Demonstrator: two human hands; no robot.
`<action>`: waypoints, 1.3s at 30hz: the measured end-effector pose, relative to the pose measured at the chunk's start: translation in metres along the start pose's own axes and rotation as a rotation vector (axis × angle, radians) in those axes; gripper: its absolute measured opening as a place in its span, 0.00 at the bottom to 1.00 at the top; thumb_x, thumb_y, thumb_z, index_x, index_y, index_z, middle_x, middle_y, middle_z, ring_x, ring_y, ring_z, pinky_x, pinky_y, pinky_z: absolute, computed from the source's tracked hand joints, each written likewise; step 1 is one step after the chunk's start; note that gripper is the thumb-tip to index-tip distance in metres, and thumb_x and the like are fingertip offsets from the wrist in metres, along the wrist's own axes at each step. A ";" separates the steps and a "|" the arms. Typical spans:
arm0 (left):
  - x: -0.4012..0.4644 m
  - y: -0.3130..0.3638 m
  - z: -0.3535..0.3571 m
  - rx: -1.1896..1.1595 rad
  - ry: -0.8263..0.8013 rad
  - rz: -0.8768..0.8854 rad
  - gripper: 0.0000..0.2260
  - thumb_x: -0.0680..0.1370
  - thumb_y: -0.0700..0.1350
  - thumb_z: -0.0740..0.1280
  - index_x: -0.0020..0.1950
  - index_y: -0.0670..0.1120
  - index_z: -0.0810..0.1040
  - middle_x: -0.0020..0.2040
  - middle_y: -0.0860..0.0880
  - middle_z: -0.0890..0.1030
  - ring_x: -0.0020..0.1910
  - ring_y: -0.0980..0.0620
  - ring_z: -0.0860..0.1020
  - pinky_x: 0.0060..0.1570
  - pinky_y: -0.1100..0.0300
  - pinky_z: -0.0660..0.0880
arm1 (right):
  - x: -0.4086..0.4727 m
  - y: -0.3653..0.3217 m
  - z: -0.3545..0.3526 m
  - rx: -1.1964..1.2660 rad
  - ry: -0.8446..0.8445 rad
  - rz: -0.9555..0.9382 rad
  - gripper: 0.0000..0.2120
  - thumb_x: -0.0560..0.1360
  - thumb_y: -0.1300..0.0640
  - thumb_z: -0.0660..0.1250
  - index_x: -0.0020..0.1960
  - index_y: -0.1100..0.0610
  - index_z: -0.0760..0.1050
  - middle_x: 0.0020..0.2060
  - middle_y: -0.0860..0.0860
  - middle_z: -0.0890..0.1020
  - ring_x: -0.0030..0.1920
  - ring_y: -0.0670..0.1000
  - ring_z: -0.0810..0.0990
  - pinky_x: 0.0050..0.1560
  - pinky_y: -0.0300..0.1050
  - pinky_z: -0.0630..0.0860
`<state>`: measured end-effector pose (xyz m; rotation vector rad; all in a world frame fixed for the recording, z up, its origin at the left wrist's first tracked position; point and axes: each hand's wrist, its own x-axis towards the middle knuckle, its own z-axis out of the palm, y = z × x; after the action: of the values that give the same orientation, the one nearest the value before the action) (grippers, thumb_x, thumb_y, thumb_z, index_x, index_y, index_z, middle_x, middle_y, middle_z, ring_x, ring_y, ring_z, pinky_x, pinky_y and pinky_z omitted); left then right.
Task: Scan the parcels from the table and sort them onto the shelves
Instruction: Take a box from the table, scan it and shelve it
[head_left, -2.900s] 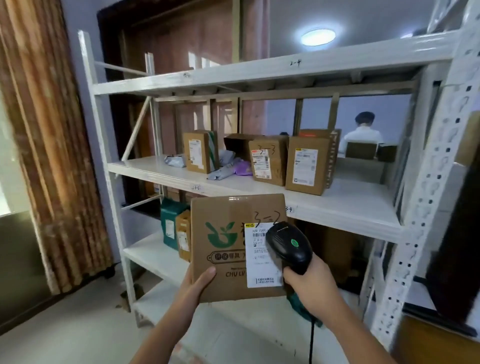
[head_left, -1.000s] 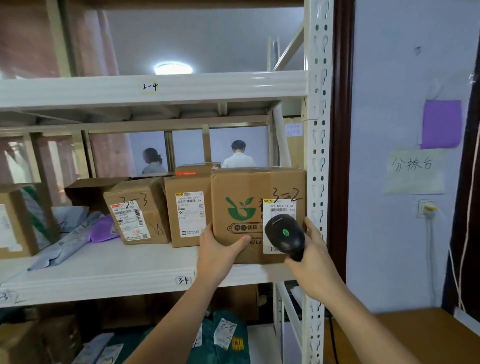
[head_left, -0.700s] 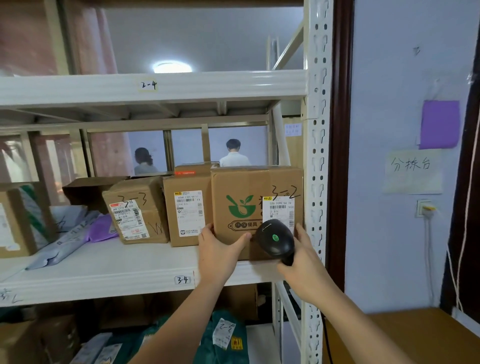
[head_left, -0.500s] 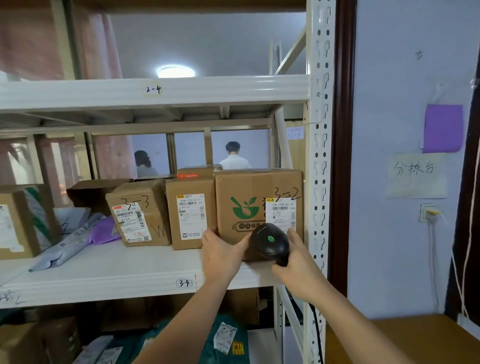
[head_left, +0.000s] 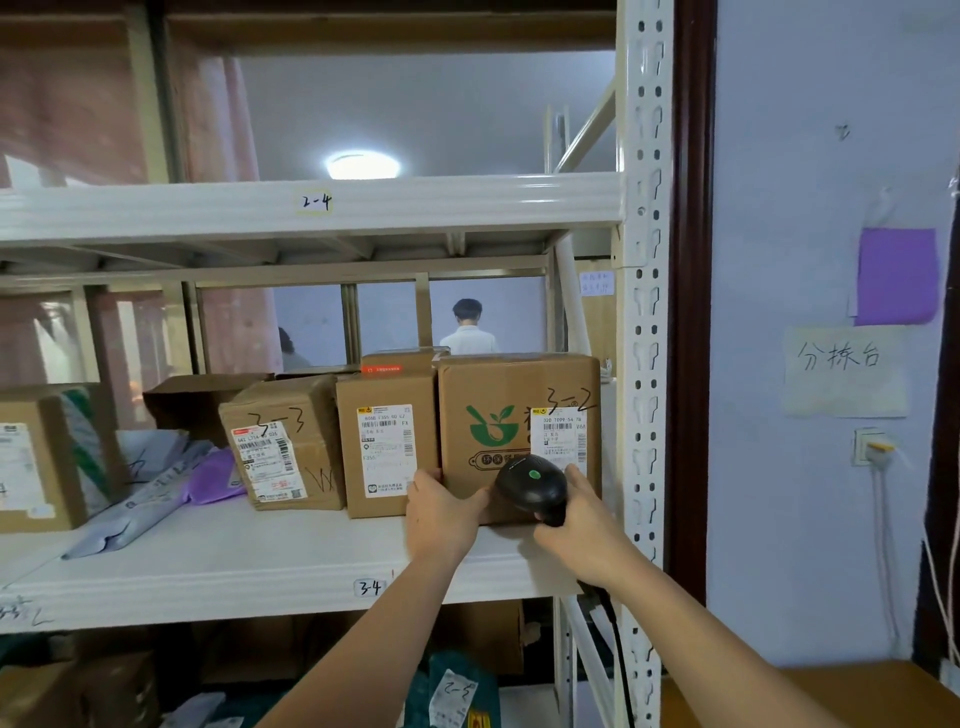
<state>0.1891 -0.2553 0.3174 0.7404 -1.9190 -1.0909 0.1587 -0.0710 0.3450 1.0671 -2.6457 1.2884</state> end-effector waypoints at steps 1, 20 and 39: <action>0.002 -0.001 0.000 0.008 -0.004 -0.012 0.34 0.70 0.55 0.80 0.68 0.45 0.69 0.62 0.47 0.75 0.61 0.45 0.77 0.61 0.44 0.79 | 0.002 0.000 0.000 0.025 0.011 -0.005 0.22 0.71 0.59 0.70 0.62 0.43 0.72 0.76 0.54 0.64 0.75 0.57 0.68 0.76 0.60 0.65; 0.017 -0.004 -0.003 0.036 -0.031 -0.090 0.29 0.72 0.53 0.79 0.66 0.47 0.69 0.60 0.46 0.77 0.59 0.44 0.78 0.59 0.44 0.80 | 0.009 0.000 -0.006 0.142 0.014 -0.003 0.16 0.72 0.62 0.70 0.59 0.56 0.75 0.57 0.55 0.76 0.54 0.52 0.78 0.62 0.54 0.77; -0.037 -0.011 -0.049 0.284 -0.163 0.124 0.19 0.79 0.60 0.70 0.64 0.51 0.78 0.64 0.49 0.79 0.60 0.47 0.78 0.58 0.52 0.76 | -0.045 0.022 -0.010 0.208 -0.027 -0.021 0.04 0.74 0.67 0.66 0.44 0.59 0.75 0.38 0.54 0.76 0.40 0.51 0.77 0.43 0.45 0.72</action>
<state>0.2512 -0.2518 0.3106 0.6909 -2.2584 -0.8336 0.1776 -0.0290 0.3231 1.1393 -2.5555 1.5842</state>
